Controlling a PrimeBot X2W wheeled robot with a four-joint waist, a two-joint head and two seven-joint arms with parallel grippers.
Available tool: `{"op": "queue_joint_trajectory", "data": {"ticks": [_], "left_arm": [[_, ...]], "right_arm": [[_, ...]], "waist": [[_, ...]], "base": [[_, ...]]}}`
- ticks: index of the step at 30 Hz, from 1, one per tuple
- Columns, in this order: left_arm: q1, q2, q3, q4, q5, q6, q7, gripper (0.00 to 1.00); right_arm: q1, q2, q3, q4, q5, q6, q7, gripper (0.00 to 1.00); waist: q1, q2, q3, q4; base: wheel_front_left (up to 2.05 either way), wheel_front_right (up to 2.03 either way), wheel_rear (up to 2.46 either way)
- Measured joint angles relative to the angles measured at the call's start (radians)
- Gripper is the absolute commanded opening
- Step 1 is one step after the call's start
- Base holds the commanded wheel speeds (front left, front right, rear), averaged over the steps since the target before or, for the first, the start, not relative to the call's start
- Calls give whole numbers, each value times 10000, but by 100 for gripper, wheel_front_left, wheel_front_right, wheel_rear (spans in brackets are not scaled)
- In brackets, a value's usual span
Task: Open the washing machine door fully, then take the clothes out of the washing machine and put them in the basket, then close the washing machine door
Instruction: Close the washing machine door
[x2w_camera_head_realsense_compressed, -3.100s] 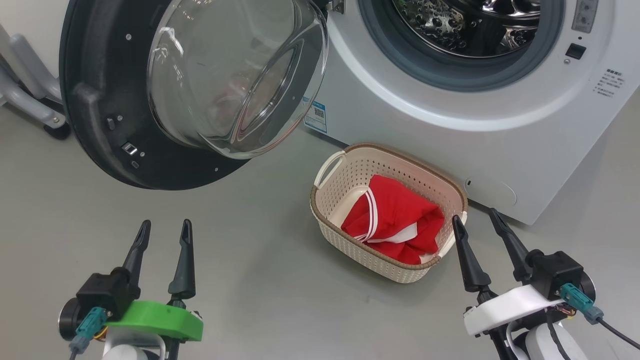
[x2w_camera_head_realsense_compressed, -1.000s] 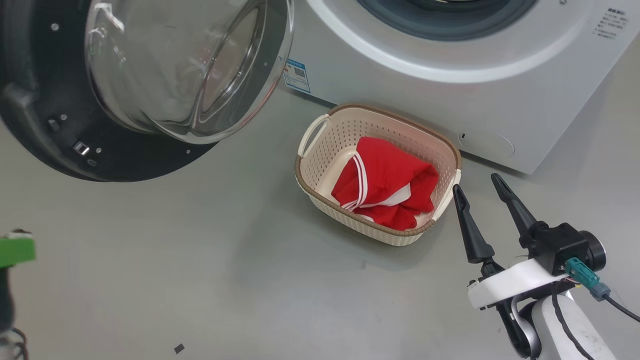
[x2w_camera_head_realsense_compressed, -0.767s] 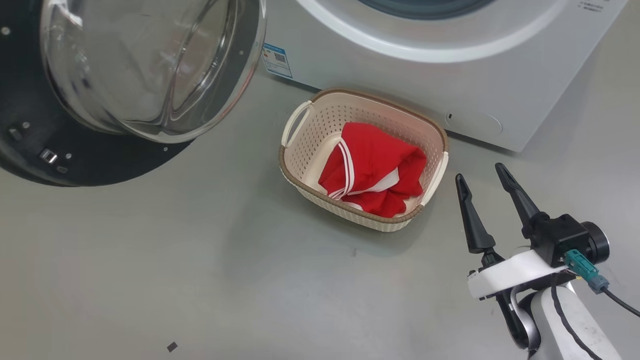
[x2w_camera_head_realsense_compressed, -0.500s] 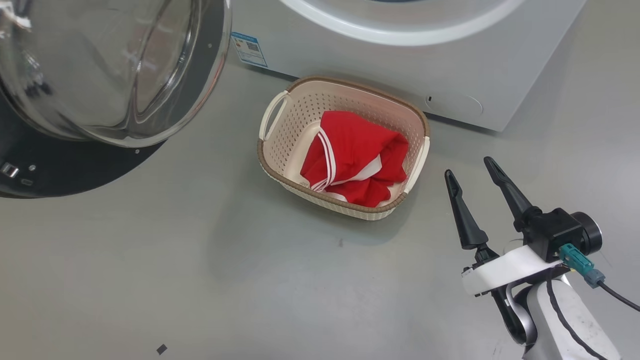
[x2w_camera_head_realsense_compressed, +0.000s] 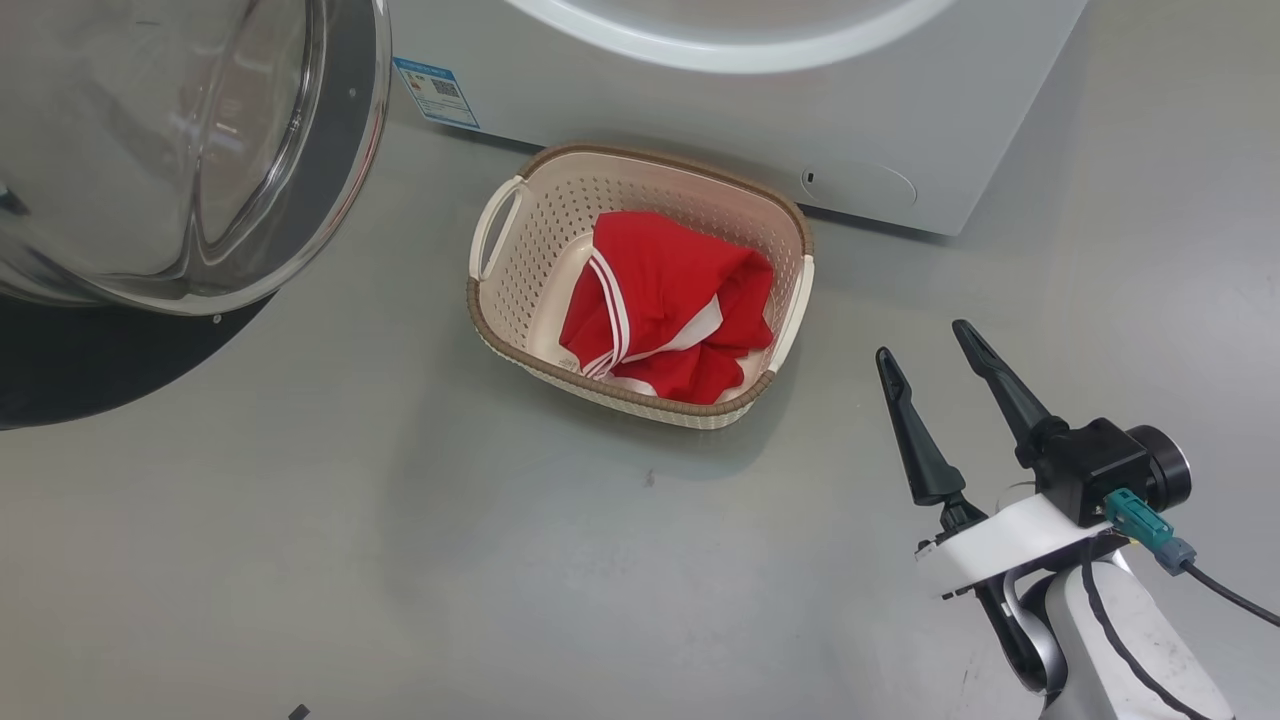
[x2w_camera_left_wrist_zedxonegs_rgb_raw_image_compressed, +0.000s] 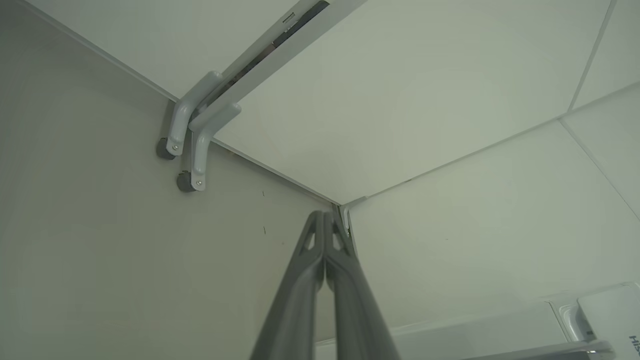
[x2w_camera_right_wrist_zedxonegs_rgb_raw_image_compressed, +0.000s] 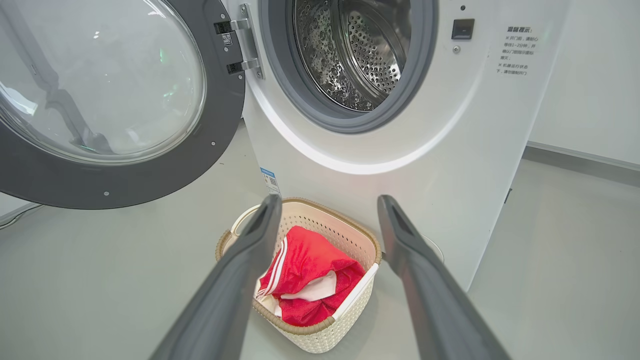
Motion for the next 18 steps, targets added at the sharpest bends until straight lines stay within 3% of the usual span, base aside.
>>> {"op": "queue_joint_trajectory", "data": {"ticks": [18], "left_arm": [[-867,-23,-435,1478,-765,79,2151,0]], "right_arm": [[-158,-59,-42,65,12,0,-2,100]], "waist": [[0,0,-13,-11]], "base": [[0,0,0]]}}
